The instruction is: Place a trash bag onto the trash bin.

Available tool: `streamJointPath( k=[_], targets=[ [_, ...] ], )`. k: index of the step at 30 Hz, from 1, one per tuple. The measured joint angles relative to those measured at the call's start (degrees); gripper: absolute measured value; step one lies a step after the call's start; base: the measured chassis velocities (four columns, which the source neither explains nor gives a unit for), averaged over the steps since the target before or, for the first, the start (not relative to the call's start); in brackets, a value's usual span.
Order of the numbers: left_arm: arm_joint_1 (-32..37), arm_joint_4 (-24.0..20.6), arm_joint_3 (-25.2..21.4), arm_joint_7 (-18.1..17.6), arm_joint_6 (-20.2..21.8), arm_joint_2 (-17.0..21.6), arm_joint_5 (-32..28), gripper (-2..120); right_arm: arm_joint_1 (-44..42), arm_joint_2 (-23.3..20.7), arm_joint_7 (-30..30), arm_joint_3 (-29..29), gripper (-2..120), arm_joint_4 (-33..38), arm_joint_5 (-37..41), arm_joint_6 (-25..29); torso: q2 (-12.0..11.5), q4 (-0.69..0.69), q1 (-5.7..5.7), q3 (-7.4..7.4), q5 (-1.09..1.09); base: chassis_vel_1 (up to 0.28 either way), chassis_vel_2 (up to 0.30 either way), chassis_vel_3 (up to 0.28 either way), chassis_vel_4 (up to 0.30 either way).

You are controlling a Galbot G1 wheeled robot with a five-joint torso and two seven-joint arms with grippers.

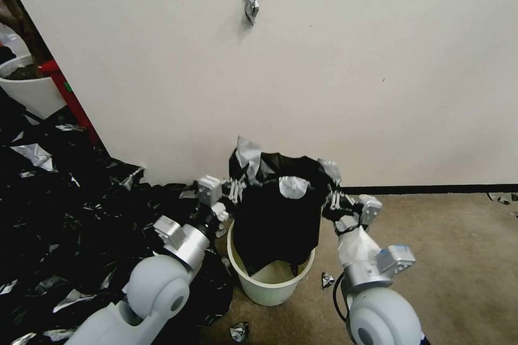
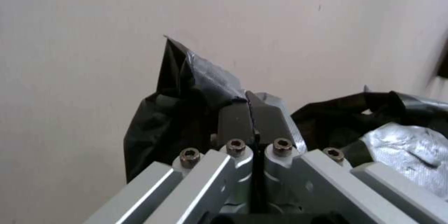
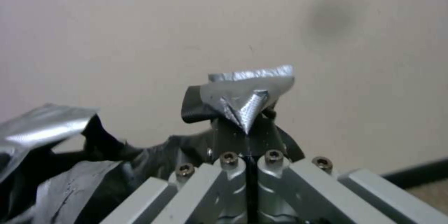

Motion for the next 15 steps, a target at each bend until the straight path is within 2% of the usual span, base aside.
streamJointPath(
  k=[4, 8, 9, 14, 15],
  targets=[
    [0.9, 0.3, 0.5, 0.0, 2.0, 0.1, 1.2, 0, -1.2, -0.7, 1.8, -1.8, 0, -1.2, -1.0, 0.5, 0.0, 0.0, 0.0, 0.0, 0.0, 0.0, 0.0, 0.0, 0.0],
    [2.4, -0.5, 1.4, -1.3, 6.6, 1.7, 2.0, 0, -2.6, -2.7, 4.6, -4.1, 0, -1.8, -1.6, 0.1, 0.0, 0.0, 0.0, 0.0, 0.0, 0.0, 0.0, 0.0, 0.0],
    [2.4, -0.5, 1.4, -1.3, 6.6, 1.7, 2.0, 0, -2.6, -2.7, 4.6, -4.1, 0, -1.8, -1.6, 0.1, 0.0, 0.0, 0.0, 0.0, 0.0, 0.0, 0.0, 0.0, 0.0],
    [3.3, -1.9, 2.6, -3.8, 10.0, 3.5, 2.0, 0, -3.1, -4.8, 7.2, -5.7, 0, -1.4, -2.0, -1.3, 0.0, 0.0, 0.0, 0.0, 0.0, 0.0, 0.0, 0.0, 0.0],
    [3.6, -3.6, 3.5, -6.1, 12.1, 5.0, 1.5, 0, -3.2, -6.4, 9.5, -6.6, 0, -0.1, -1.5, -3.0, 0.0, 0.01, 0.0, 0.0, 0.0, 0.0, 0.0, 0.0, 0.0]
  ],
)
